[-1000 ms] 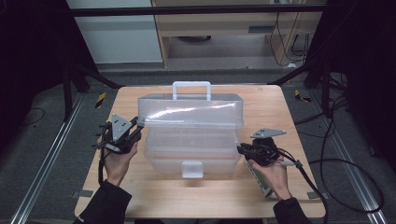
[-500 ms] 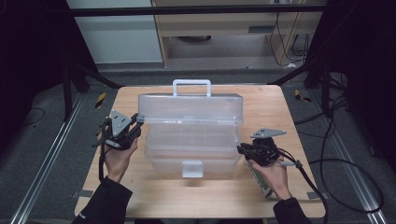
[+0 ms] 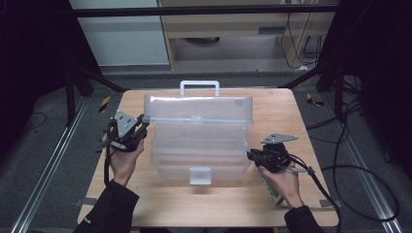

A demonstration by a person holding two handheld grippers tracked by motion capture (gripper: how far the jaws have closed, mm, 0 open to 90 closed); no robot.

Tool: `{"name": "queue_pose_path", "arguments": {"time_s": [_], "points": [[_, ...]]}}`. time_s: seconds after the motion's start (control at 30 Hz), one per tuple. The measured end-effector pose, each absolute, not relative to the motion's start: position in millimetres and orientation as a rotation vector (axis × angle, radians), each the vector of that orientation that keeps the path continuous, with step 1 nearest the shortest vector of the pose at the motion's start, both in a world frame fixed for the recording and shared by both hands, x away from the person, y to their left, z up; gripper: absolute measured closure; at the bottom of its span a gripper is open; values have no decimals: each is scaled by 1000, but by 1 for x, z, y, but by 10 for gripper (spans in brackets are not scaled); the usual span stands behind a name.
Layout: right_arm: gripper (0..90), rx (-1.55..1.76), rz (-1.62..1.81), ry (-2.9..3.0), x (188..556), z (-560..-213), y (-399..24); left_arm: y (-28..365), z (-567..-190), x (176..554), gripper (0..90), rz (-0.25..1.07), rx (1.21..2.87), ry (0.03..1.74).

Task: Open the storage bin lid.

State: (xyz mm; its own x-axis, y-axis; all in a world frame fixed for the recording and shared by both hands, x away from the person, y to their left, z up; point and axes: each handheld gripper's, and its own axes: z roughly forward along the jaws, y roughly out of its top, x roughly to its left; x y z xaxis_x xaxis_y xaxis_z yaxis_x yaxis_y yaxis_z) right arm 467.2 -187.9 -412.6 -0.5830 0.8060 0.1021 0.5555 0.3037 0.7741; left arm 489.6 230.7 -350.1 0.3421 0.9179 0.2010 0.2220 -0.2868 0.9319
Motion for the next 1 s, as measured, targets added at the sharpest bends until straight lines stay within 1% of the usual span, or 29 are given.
{"name": "queue_pose_path", "arguments": {"time_s": [0.4, 1.0], "points": [[762, 1232, 1158, 2270, 468, -413, -188, 228, -342, 500, 785, 1013, 1731, 1033], [759, 1230, 1148, 2271, 467, -412, -187, 226, -331, 513, 786, 1007, 1728, 1033]]}}
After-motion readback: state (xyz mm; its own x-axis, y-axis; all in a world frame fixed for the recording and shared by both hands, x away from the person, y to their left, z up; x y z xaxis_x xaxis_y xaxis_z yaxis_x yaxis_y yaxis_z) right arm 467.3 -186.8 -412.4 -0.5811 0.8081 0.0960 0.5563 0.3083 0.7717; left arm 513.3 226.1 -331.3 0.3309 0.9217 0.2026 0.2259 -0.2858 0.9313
